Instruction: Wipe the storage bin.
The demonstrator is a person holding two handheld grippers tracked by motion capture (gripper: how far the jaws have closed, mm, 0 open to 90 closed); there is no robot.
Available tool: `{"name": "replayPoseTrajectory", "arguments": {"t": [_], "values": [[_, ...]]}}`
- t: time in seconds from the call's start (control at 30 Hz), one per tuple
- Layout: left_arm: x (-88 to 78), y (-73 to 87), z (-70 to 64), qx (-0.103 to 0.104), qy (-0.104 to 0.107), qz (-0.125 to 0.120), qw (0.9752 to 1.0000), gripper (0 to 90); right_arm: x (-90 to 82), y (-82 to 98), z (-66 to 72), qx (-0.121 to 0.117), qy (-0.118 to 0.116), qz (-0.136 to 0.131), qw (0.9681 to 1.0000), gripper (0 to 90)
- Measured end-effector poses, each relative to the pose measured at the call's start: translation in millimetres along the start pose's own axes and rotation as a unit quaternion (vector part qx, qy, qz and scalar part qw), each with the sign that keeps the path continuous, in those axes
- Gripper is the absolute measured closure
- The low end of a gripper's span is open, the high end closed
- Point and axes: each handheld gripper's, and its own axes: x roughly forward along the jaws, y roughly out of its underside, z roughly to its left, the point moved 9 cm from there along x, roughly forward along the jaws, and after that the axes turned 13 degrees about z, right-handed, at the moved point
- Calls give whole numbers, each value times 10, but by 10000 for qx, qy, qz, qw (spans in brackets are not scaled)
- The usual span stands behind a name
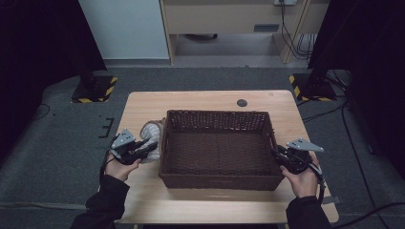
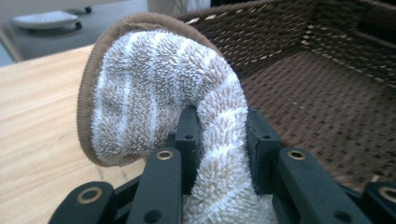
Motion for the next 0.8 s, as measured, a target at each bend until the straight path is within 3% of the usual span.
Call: {"name": "replayPoseTrajectory", "arguments": {"t": [0.2,0.3,0.37,0.4,0.5,0.7,0.8], "values": [[120,82,-67,145,52,196,9997,698,0,1,-1,-34,21,-16,10000,707],[169,165,-50,58,116,292,9995,699,1,2,0,-37,23,-15,10000,707],[232,245,-62,73,129,446,9989,699,1,-1,2,-40,43,-17,10000,708],[322,327,-83,146,117,661,9976,699,1,0,2,-40,54,-11,10000,709],[393,353,-95,234,111,776,9966,700,-1,2,5,-51,78,12,10000,711],[431,291,53,259,-35,762,9967,697,15,-8,55,125,51,-21,9999,707],[512,415,86,279,-63,1013,9944,696,25,-21,76,81,141,-1,9999,708]]}}
